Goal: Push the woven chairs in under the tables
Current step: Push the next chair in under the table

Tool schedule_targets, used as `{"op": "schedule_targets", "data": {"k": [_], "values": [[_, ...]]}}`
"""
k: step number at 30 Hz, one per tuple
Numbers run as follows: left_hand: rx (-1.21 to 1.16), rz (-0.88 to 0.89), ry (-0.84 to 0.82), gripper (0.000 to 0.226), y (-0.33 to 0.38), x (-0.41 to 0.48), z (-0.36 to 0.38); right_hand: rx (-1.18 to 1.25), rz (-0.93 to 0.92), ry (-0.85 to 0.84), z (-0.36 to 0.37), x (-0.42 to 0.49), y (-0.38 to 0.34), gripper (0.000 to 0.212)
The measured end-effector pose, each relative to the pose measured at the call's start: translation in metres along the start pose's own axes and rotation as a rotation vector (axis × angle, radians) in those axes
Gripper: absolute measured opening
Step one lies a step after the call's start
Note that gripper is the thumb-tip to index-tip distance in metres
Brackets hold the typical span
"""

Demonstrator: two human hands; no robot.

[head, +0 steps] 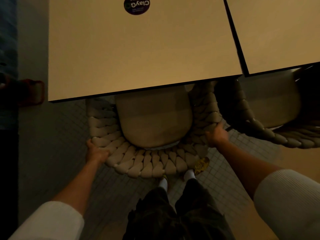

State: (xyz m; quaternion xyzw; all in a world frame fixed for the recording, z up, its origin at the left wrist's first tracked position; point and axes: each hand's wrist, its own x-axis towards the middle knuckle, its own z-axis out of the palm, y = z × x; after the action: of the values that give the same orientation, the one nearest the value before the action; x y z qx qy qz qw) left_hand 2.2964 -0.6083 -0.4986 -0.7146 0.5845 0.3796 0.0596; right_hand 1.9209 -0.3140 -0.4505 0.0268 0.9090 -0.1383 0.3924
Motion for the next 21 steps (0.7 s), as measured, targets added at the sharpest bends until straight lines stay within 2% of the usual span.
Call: {"op": "schedule_targets", "data": {"k": [5,21], "values": [[0.049,-0.032,-0.030,0.100,-0.011,-0.001,-0.001,0.017,-0.004,-0.008,0.004,-0.008,0.009,0.071],[0.072,-0.076,-0.094,0.097,-0.017,-0.026,-0.008,0.091,-0.016,-0.001,0.013,-0.028,0.036,0.079]]}}
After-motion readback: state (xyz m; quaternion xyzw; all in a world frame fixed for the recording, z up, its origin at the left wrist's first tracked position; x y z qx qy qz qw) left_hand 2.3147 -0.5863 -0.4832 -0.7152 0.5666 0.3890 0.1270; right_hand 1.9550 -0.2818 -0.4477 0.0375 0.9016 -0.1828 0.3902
